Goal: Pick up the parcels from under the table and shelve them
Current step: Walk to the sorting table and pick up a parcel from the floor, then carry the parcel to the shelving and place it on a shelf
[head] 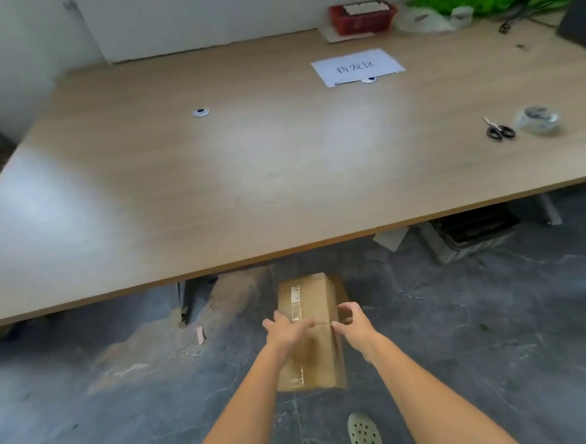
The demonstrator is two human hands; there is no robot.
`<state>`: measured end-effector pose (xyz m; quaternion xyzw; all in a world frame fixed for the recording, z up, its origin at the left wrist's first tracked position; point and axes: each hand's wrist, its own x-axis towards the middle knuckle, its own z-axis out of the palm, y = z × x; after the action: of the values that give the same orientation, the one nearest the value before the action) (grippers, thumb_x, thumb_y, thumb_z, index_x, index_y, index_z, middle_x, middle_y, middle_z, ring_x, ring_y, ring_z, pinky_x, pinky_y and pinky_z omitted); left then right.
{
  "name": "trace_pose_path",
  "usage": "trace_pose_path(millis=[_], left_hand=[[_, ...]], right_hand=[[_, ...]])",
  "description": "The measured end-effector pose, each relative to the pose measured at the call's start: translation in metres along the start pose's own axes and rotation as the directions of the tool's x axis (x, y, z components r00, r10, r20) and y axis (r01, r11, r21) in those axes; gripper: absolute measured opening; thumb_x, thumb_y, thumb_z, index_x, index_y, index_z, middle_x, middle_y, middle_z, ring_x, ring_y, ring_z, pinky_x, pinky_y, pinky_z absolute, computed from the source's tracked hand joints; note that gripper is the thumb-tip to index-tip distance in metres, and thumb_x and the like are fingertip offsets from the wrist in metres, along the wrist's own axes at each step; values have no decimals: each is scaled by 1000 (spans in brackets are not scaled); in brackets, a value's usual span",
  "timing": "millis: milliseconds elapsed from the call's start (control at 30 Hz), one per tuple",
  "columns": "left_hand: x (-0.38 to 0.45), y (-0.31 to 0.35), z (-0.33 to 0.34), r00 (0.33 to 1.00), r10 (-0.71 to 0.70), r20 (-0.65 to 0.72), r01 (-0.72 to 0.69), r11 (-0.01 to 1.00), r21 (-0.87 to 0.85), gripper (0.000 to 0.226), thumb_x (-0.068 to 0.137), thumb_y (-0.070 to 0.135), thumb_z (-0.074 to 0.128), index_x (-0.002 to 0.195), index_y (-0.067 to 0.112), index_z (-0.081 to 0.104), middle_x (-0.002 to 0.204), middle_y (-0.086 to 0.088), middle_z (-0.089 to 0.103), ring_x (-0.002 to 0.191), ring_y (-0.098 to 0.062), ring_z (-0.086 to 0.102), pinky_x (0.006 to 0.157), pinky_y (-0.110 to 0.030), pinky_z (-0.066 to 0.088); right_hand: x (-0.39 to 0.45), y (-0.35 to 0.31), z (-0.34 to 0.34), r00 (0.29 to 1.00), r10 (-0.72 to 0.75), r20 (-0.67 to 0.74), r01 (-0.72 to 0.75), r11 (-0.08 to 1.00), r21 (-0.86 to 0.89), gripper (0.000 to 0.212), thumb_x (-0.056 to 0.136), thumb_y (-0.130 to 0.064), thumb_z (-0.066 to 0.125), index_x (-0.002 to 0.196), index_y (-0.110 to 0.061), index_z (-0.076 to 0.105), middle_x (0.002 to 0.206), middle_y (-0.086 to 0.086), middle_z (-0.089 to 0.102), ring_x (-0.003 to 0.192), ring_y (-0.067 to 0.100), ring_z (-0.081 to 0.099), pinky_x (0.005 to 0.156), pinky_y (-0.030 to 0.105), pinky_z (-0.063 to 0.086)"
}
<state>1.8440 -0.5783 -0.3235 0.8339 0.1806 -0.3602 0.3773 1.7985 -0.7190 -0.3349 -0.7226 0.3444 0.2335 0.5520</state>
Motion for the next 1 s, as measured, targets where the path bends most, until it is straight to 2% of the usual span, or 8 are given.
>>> trace_pose_path(millis=[100,233,400,600,733,800,900,1000], left_hand=[[-42,-2,-10,997,80,23,-80,997,-17,89,81,42,65,149,11,18,150,-13,17,133,-34,38,107,-42,38],[-94,-9,-22,975,217,48,-213,974,-84,72,82,39,65,142,16,30,141,-11,29,115,-26,45,104,-42,43],[-157,-8,-25,939,327,106,-321,945,-65,86,81,47,65,149,26,17,146,-8,26,129,-31,41,110,-46,36],[-233,11,-1,872,413,262,-425,905,-10,83,78,56,65,147,34,24,146,-2,39,127,-26,45,108,-44,37],[-283,25,38,809,465,361,-493,870,-16,79,82,47,65,147,30,23,145,-2,41,126,-24,46,108,-43,37],[-315,30,66,767,495,409,-535,844,-19,75,85,43,64,147,27,25,140,-2,44,119,-21,47,107,-43,37],[-362,33,109,689,536,487,-602,798,-27,64,89,40,60,142,25,29,120,3,47,106,-15,46,97,-39,40],[-413,30,157,603,545,582,-650,759,-37,58,89,40,59,139,26,34,118,4,50,106,-17,49,92,-38,40]], right_hand=[[-48,0,-9,998,56,38,-61,989,135,65,92,-25,57,147,-20,22,147,11,38,132,28,40,107,42,38],[-100,7,-16,996,49,73,-60,984,168,72,87,-41,61,147,-22,27,144,6,44,127,28,48,103,47,47],[-171,9,-23,999,-45,-5,45,967,252,66,86,-44,62,140,-18,36,137,6,51,121,28,52,100,48,49],[-243,30,-48,990,10,-144,50,912,406,78,79,-59,61,141,-19,36,139,6,49,124,30,49,102,47,47],[-288,60,-87,962,17,-273,141,823,550,56,89,-54,46,133,-19,45,129,6,56,117,28,52,102,47,43],[-316,82,-109,937,53,-345,184,764,618,42,95,-49,36,121,-20,50,116,5,60,105,25,56,92,41,47],[-359,119,-141,886,93,-454,253,725,641,39,100,-35,27,117,-16,57,96,5,62,83,21,59,72,34,50],[-410,170,-172,818,101,-566,339,710,617,33,102,-22,28,119,-18,56,89,1,60,77,16,56,66,28,49]])
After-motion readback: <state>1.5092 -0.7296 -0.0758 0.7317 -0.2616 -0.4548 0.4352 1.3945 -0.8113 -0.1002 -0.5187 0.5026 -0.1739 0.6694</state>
